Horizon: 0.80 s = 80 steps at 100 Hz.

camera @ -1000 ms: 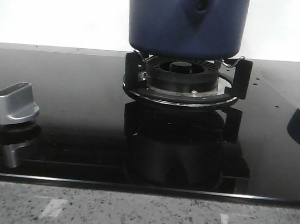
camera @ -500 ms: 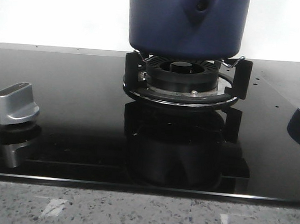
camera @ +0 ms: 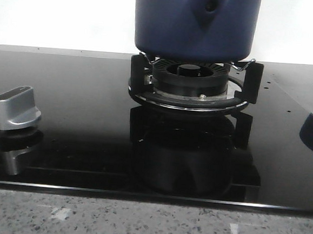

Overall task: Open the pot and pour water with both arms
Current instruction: 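Lower the glass lid onto the saucepan and release with the left gripper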

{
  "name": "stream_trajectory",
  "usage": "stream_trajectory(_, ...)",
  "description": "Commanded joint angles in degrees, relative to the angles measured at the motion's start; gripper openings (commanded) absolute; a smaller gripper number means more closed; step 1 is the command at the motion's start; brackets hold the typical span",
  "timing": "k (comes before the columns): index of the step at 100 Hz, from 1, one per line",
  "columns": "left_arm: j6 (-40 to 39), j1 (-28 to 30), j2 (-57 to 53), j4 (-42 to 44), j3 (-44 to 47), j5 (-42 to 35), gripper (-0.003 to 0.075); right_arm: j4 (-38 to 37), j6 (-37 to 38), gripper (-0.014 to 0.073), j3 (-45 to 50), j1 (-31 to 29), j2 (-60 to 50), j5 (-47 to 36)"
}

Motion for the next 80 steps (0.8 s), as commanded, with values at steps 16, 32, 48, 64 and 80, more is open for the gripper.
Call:
stream_trajectory(16,-0.59,0.64,-2.84,-4.02,-2.25,2.07,0.0347,0.9,-0.31,0.0258,-1.88,0.05,-1.24,-2.98)
stream_trajectory(32,-0.59,0.64,-2.84,-3.98,-2.25,2.07,0.0351,0.9,-0.31,0.0258,-1.88,0.05,-1.24,-2.98)
stream_trajectory(48,-0.59,0.64,-2.84,-3.25,-2.25,2.07,0.0471,0.9,-0.31,0.0258,-1.88,0.05,-1.24,-2.98)
stream_trajectory(64,-0.59,0.64,-3.07,-2.96,-2.46,2.81,0.0568,0.9,-0.31,0.0258,-1.88,0.05,-1.24,-2.98)
stream_trajectory(80,-0.59,0.64,-5.21,-3.23,-3.17,3.18,0.0568,0.9,-0.31,0.0258,-1.88,0.05,-1.24,-2.98)
